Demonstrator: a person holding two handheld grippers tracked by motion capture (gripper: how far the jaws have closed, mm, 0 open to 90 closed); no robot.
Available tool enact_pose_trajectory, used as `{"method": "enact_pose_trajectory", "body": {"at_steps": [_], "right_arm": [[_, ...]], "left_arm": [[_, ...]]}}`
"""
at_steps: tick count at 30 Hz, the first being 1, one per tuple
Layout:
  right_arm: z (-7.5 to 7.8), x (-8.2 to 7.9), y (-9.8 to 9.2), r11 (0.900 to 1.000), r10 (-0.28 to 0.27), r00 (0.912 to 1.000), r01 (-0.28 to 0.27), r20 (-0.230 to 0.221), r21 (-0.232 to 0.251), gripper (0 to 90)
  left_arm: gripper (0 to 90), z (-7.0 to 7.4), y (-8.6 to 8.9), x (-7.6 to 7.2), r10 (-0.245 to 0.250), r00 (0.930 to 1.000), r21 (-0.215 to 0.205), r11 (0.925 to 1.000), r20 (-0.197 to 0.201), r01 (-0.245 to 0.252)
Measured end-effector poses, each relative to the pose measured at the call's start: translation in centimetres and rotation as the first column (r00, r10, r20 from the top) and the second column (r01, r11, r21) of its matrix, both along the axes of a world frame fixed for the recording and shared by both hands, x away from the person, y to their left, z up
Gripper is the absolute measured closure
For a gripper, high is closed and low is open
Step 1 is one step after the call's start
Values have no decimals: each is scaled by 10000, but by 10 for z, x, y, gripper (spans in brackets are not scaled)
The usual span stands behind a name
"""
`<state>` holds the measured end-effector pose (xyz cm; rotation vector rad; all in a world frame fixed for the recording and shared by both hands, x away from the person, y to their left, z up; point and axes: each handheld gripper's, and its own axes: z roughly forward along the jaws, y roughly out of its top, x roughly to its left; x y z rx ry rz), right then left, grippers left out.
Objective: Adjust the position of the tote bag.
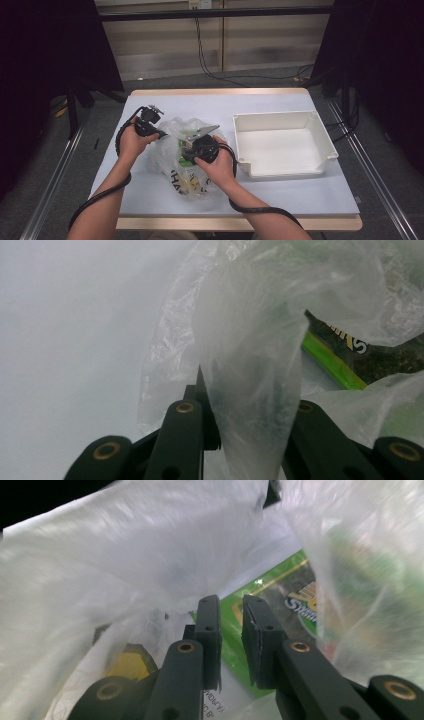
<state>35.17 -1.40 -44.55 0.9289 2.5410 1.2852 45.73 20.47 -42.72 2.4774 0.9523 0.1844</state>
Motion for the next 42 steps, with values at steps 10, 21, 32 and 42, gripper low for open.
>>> {"method": "enact_pose_trajectory", "body": {"at_steps": [10, 21, 32, 42], "right_arm": [[19, 8, -10, 9991, 12, 10000, -9, -70, 425, 900], [39, 11, 0, 9946, 223, 9997, -229, 69, 1010, 900], [8, 7, 31, 9901, 932, 9941, -867, -551, 1106, 900], [-16, 10, 47, 9937, 957, 9926, -910, -743, 648, 900]], "left_arm": [[822, 3, -1, 1, 249, 9995, -334, 9991, -178, -255], [849, 4, -8, 4, 203, 9986, -165, 9996, -482, -211], [471, 10, -9, 7, 740, 9966, -830, 9936, -367, -768], [90, 16, -7, -1, 1328, 9874, -1318, 9809, -859, -1434]]}}
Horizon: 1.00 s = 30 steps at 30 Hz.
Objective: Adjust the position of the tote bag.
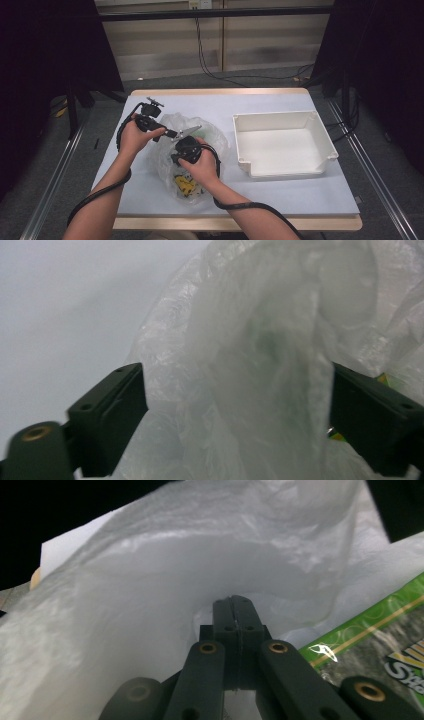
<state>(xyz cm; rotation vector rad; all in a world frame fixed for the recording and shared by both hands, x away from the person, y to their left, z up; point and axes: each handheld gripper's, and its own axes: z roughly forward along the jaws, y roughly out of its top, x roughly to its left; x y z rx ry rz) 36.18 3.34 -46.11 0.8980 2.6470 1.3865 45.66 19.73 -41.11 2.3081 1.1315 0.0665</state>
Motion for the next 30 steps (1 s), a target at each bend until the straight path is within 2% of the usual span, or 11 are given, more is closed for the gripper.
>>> {"method": "enact_pose_trajectory", "body": {"at_steps": [3, 9, 10, 12, 14, 18, 19, 20, 26, 27, 30], "right_arm": [[-1, 0, 2, 9999, -40, 10000, 40, 67, -108, 900], [-2, 3, -2, 9992, -267, 9994, 274, 221, -297, 900], [-3, 3, -4, 9992, -269, 9994, 275, 217, -279, 900], [-3, 2, -6, 9987, -395, 9990, 402, 225, -318, 900], [-2, 1, -11, 9986, -460, 9987, 465, 203, -260, 900], [2, -1, -19, 9981, -609, 9979, 611, 231, -108, 897], [3, -1, -21, 9981, -614, 9979, 615, 181, -38, 884], [5, -1, -24, 9976, -693, 9975, 693, 162, 41, 879], [17, -3, -36, 9960, -892, 9953, 890, 368, 75, 881], [19, -2, -37, 9959, -901, 9951, 900, 406, 32, 886], [25, -1, -40, 9959, -908, 9947, 907, 488, 51, 900]], "left_arm": [[48, 2, 1, -4, -169, 9996, 126, 9998, -217, 172], [70, 11, -4, -11, -420, 9984, 131, 9990, -371, 425], [119, 11, -7, -12, -287, 9985, 28, 9996, -458, 288], [212, 9, -8, -11, -644, 9961, 623, 9957, -606, 682], [402, 7, -10, -12, -795, 9936, 860, 9925, -805, 864], [565, -1, -13, -9, -917, 9913, 1456, 9838, -940, 1048], [589, -4, -15, -10, -656, 9942, 1252, 9892, -856, 761], [629, -5, -14, -9, -837, 9933, 1452, 9849, -803, 947], [692, -9, -15, -10, -666, 9964, 1495, 9860, -520, 737], [708, -9, -14, -9, -830, 9953, 1609, 9829, -496, 900], [725, -10, -15, -8, -848, 9946, 1562, 9833, -595, 932]]}}
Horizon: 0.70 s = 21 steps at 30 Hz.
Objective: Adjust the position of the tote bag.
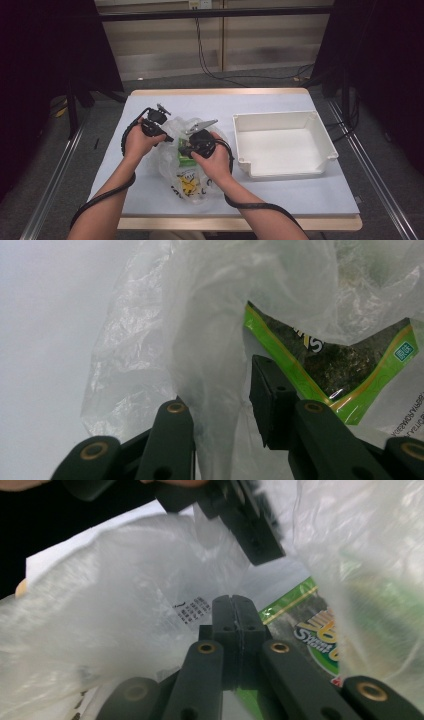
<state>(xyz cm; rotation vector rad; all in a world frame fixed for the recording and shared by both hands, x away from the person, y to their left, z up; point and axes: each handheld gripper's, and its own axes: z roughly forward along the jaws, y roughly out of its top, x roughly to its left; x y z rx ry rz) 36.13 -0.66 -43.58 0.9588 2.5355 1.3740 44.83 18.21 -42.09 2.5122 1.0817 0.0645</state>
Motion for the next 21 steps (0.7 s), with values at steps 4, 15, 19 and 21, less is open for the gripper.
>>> {"method": "enact_pose_trajectory", "body": {"at_steps": [4, 15, 19, 21], "right_arm": [[12, 1, 1, 10000, 70, 9999, -71, 86, 62, 900], [47, -4, 20, 9971, 737, 9938, -751, 837, 146, 900], [35, -7, 31, 9941, 1077, 9921, -1068, 645, -172, 900], [26, -8, 34, 9936, 1100, 9927, -1084, 501, -326, 900]], "left_arm": [[743, -1, 0, 1, -28, 10000, -3, 10000, -72, 28], [762, -6, 4, 5, 214, 9996, 23, 9998, -177, -214], [743, -4, 5, 4, 195, 9997, 1, 9998, -167, -195], [720, -2, 5, 3, 208, 9997, -19, 9998, -162, -209]]}}
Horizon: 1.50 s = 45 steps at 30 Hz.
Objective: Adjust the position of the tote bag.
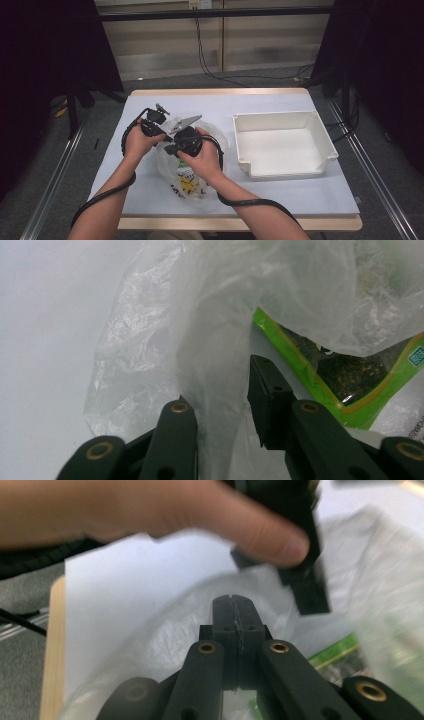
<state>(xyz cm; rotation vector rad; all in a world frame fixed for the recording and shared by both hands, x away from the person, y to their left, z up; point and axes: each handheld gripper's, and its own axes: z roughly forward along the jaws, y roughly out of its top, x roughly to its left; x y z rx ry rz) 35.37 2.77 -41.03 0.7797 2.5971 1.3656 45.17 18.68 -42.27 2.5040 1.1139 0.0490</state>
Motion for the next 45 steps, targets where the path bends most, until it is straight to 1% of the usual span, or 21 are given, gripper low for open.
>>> {"method": "enact_pose_trajectory", "body": {"at_steps": [2, 6, 10, 11, 13, 14, 16, 17, 18, 19, 22, 23, 24, 25, 27, 31, 32, 33, 34, 35, 45], "right_arm": [[-9, 1, 1, 10000, -3, 9998, 2, -178, -57, 900], [-21, 3, 2, 9999, -74, 9995, 70, -294, -140, 900], [-34, 4, 5, 9997, -108, 9986, 96, -513, -230, 900], [-37, 4, 6, 9996, -109, 9984, 95, -554, -249, 900], [-40, 4, 7, 9996, -103, 9981, 88, -614, -252, 900], [-41, 4, 7, 9996, -98, 9982, 83, -593, -260, 900], [-40, 3, 5, 9993, -136, 9983, 117, -559, -346, 900], [-38, 3, 3, 9994, -114, 9987, 97, -489, -345, 900], [-36, 3, 1, 9995, -161, 9987, 147, -475, -294, 900], [-33, 4, -1, 9995, -171, 9991, 160, -392, -270, 900], [-25, 5, -8, 9991, -324, 9989, 316, -327, -267, 900], [-22, 5, -11, 9992, -355, 9990, 350, -285, -211, 900], [-19, 5, -13, 9989, -413, 9988, 407, -248, -224, 900], [-15, 5, -15, 9988, -460, 9987, 457, -215, -148, 900], [-8, 5, -19, 9988, -498, 9987, 498, -83, -34, 900], [5, 4, -22, 9987, -499, 9986, 498, 151, 87, 900], [8, 4, -22, 9988, -483, 9986, 481, 198, 128, 900], [11, 4, -21, 9988, -465, 9987, 462, 224, 142, 900], [13, 3, -21, 9989, -449, 9986, 445, 290, 141, 900], [14, 3, -20, 9989, -419, 9988, 414, 267, 201, 900], [17, -3, -9, 9994, -107, 9993, 96, 353, 330, 894]], "left_arm": [[680, 1, 1, 0, -52, 10000, -106, 9999, 51, 53], [508, 2, 1, -1, 382, 9992, -782, 9962, -81, -387], [363, 7, 1, -2, 341, 9994, -939, 9950, 45, -335], [353, 8, 0, -2, 316, 9995, -889, 9956, 32, -312], [410, 9, -1, -4, 311, 9994, -663, 9974, 178, -299], [458, 10, 1, -4, 103, 9999, -468, 9989, 124, -97], [551, 10, 1, -4, 141, 9998, -541, 9984, 108, -135], [578, 10, 2, -4, 112, 9998, -428, 9990, 149, -105], [606, 9, 0, -6, 328, 9993, -512, 9982, 192, -318], [639, 10, 2, -5, 30, 9998, -234, 9997, 220, -25], [703, 7, 1, -6, -1, 9999, -127, 9999, 171, 3], [719, 5, -1, -7, 330, 9991, -271, 9991, 274, -322], [726, 5, -1, -6, 162, 9997, -130, 9998, 181, -159], [729, 4, -1, -5, 158, 9994, 7, 9999, 293, -158], [739, 2, -4, -6, 278, 9995, -53, 9996, 149, -277], [747, -2, -7, -4, 372, 9992, -118, 9992, 138, -370], [748, -3, -7, -3, 238, 9996, -110, 9997, 146, -236], [749, -4, -10, -4, 556, 9983, -271, 9981, 172, -551], [750, -4, -9, -3, 401, 9989, -21, 9992, 223, -401], [750, -6, -10, -3, 422, 9991, -140, 9990, 90, -421], [727, -14, -14, 0, 404, 9992, -53, 9992, 81, -403]]}}
